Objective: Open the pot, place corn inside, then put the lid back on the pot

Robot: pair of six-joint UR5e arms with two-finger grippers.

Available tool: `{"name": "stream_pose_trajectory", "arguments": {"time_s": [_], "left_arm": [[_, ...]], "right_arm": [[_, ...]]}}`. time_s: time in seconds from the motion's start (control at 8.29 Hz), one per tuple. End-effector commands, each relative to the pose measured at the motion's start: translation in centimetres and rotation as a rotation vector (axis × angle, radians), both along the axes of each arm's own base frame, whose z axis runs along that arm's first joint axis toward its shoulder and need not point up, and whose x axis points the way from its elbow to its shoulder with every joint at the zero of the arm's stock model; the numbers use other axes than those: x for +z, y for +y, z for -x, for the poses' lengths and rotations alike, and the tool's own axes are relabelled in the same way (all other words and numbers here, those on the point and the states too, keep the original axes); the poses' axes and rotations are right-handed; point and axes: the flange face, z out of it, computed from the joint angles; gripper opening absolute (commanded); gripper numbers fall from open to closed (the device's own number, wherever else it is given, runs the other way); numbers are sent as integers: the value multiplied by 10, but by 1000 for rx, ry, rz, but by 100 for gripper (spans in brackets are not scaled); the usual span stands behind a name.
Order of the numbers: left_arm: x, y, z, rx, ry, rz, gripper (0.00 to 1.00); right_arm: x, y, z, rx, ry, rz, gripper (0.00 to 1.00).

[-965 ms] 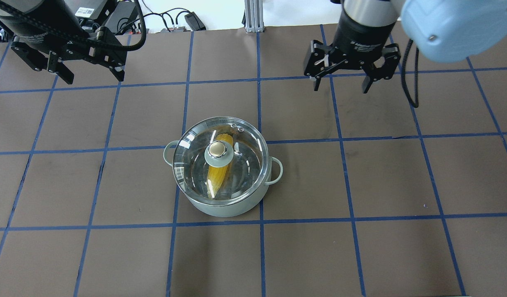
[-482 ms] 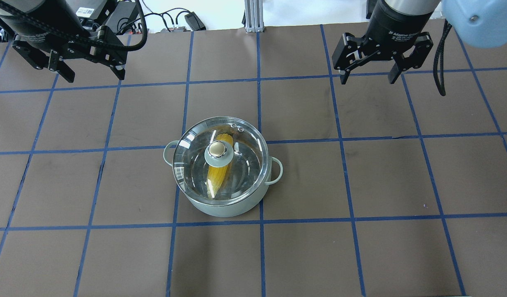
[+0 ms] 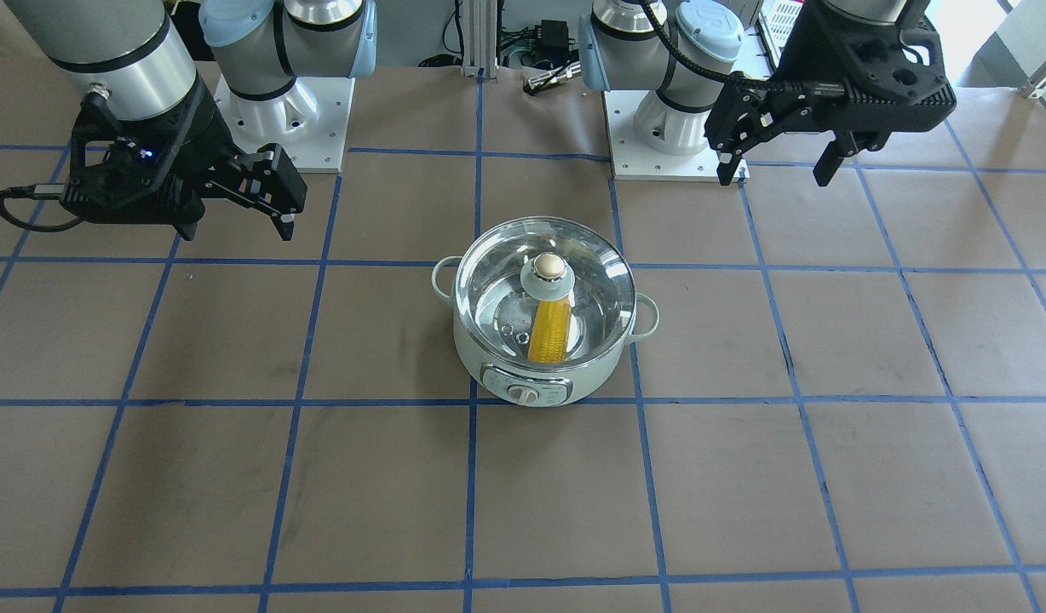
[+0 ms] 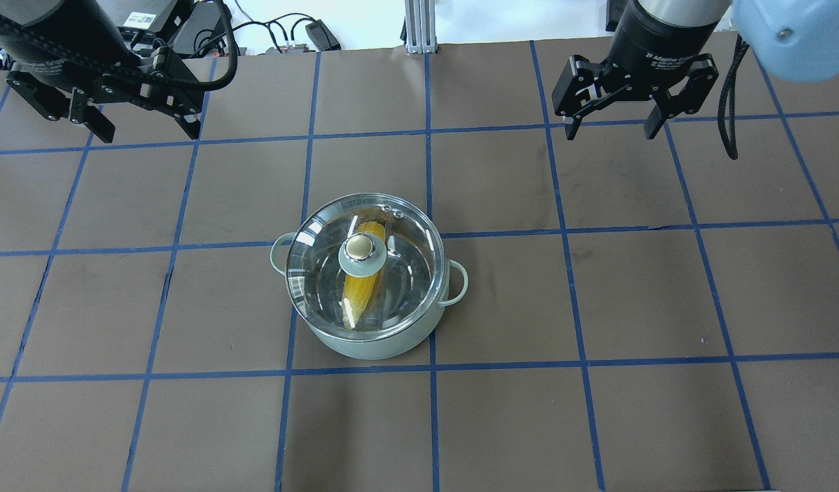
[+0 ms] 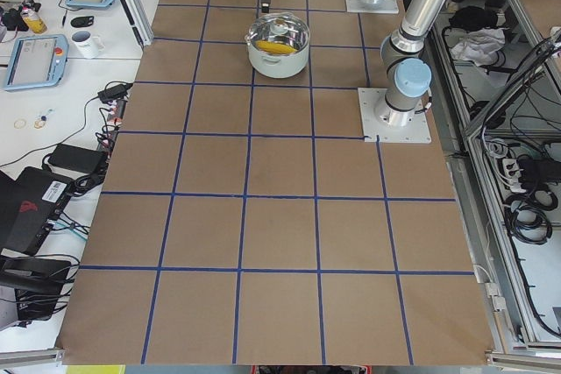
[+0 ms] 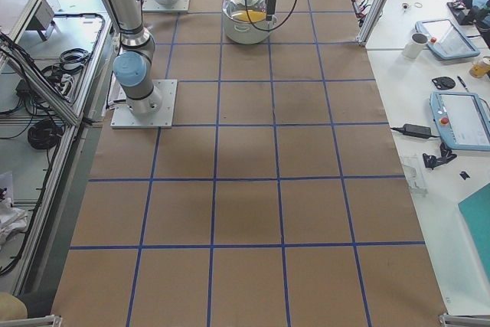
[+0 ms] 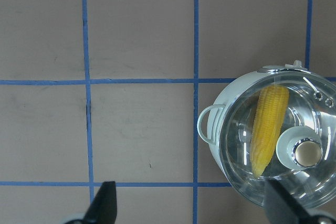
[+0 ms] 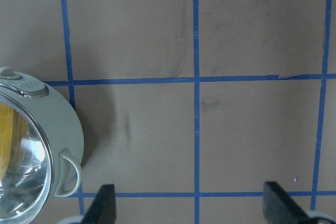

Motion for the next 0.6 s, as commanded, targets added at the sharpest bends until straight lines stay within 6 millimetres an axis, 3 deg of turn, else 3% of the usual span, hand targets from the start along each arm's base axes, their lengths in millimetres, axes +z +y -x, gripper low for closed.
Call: {"name": "stream_pose_trajectory", "arguments": {"time_s": [0.0,0.48], "left_arm": [[-2,-1,-7,5,-58,-12,100],[2,2,-7,11,-71,-5,100]], "right_arm": [[-1,1,0,2,2,-8,100],[-1,1,1,5,8,-8,100]]}}
